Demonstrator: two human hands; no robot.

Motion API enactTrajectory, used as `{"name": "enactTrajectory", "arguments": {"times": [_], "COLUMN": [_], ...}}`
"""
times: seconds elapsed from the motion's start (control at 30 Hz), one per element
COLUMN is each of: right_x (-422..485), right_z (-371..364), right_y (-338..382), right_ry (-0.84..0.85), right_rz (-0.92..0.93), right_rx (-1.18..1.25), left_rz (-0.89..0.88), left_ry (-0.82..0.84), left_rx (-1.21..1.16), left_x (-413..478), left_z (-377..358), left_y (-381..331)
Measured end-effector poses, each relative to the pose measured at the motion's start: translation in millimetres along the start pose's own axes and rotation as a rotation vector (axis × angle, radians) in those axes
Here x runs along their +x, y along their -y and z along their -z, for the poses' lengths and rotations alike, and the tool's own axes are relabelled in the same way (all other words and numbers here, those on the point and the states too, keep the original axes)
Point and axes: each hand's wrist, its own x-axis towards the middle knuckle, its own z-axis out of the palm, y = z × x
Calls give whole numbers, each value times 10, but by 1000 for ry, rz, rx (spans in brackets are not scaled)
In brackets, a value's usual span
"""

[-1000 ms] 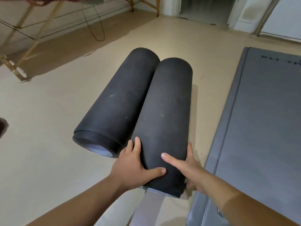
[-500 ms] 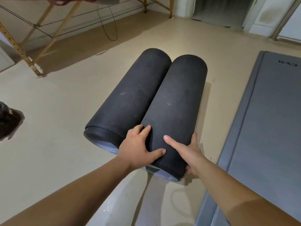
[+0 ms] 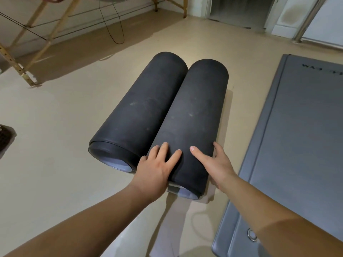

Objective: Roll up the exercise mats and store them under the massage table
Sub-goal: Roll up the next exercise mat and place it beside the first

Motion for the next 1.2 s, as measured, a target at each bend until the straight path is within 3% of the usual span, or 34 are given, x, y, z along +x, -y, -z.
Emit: {"name": "enactTrajectory", "arguments": {"times": [0.1,0.2,0.37,0.5,0.63,0.7,0.8,0.87,0.93,1.07,1.2], "right_x": [-153,-198,-150,-115,-115,-115,-108,-109,-101,-100,-81], "right_z": [68,71,-64,-137,-187,-206,-190,-135,-84,-90,-160], "right_y": [62,36,46,-7,0,-13,-53,-69,-89,-4,90], "right_ry": [132,218,132,1,51,61,41,46,69,111,61], "right_rz": [-100,-171,-30,23,93,111,88,59,52,100,152], "right_rx": [87,99,81,6,-34,-79,-55,-15,-14,-40,-44], "left_rz": [101,135,180,270,339,345,314,285,281,417,466], "left_ry": [-43,-143,-195,-104,-112,-125,-208,-161,-120,-217,-182], "left_rx": [-32,-257,-672,-955,-1193,-1137,-707,-393,-308,-670,-928], "left_x": [46,-2,-97,-201,-239,-265,-301,-273,-230,-197,-193], "left_z": [-76,-90,25,-52,-149,-160,-168,-132,-85,10,7], "left_y": [-23,59,213,284,506,532,423,285,182,196,298]}}
